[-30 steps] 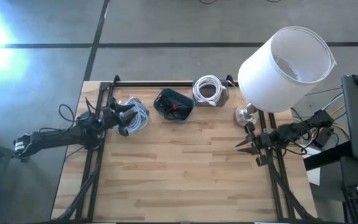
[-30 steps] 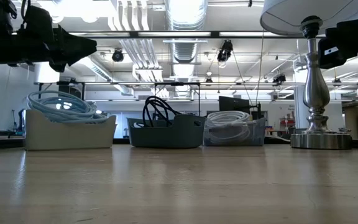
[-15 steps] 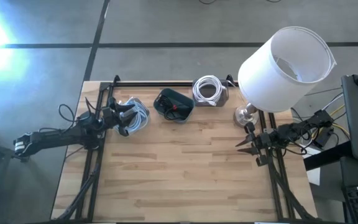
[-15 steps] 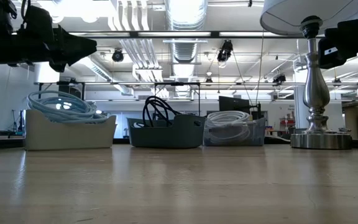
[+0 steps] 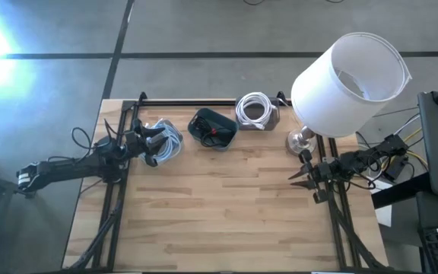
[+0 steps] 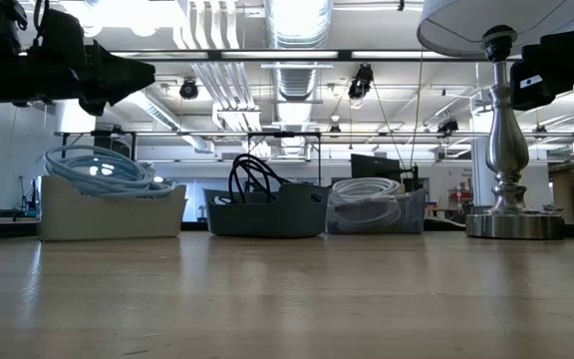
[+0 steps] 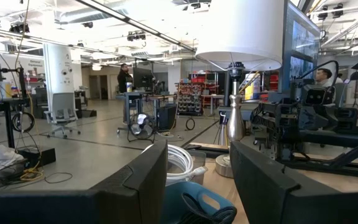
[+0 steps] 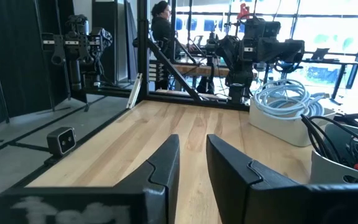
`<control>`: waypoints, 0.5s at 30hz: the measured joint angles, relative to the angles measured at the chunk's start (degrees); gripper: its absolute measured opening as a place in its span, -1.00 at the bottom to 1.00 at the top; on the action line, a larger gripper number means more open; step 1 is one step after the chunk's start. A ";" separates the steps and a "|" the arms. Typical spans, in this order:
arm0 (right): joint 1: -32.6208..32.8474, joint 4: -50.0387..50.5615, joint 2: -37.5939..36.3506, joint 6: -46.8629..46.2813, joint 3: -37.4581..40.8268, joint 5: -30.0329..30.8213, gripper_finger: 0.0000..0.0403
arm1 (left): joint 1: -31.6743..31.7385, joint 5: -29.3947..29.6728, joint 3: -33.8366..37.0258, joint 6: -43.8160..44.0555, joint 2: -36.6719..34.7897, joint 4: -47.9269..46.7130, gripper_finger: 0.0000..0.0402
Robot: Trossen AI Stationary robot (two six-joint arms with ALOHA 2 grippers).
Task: Pick & Place USB Port
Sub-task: Return to Home Position
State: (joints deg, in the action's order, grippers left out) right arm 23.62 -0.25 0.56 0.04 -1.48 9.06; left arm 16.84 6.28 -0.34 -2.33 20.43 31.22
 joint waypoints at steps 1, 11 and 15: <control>0.00 0.00 0.00 -0.01 0.00 0.00 -0.64 | 0.01 0.01 0.00 0.00 0.02 -0.01 -0.11; -0.02 -0.01 0.00 0.02 0.00 0.00 -0.62 | 0.00 0.01 0.00 0.00 0.02 -0.01 -0.11; -0.02 -0.01 0.00 0.00 0.00 -0.02 -0.59 | 0.00 0.00 0.00 0.00 0.00 -0.02 -0.11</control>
State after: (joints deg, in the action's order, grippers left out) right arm 23.59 -0.26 0.56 0.04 -1.48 9.04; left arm 16.84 6.28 -0.34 -2.33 20.43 31.21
